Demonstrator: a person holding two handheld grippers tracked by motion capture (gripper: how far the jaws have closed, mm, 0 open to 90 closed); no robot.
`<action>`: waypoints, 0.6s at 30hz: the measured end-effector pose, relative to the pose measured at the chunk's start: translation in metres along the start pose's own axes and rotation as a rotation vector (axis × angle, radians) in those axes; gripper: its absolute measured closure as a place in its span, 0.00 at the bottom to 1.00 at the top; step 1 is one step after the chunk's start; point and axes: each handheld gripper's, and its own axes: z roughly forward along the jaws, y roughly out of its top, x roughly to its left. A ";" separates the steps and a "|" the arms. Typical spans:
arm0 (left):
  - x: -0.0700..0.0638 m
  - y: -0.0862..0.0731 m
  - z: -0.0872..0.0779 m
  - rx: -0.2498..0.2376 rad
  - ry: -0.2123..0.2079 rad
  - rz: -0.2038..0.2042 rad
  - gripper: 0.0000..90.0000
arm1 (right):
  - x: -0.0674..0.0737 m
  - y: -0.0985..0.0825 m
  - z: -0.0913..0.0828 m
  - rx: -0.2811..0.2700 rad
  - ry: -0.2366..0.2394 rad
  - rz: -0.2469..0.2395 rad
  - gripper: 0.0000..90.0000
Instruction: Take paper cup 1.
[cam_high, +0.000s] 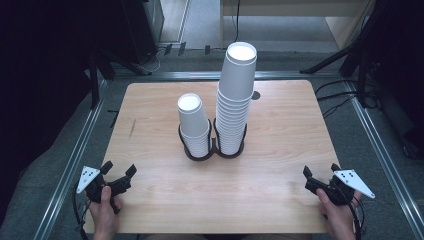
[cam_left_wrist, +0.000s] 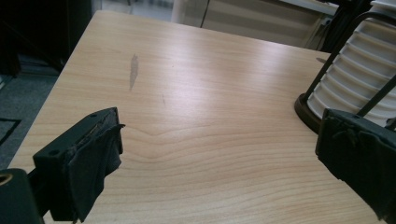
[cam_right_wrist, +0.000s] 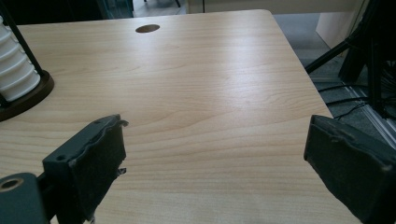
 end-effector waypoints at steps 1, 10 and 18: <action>0.000 0.000 0.000 0.000 0.000 0.000 0.01 | 0.000 0.000 0.000 0.000 0.000 0.000 0.06; -0.028 0.011 0.004 -0.037 -0.067 0.008 0.01 | 0.010 0.022 -0.004 -0.040 0.017 0.005 0.06; -0.067 0.031 0.018 -0.041 -0.079 0.043 0.01 | 0.029 0.049 -0.010 -0.070 0.069 0.004 0.07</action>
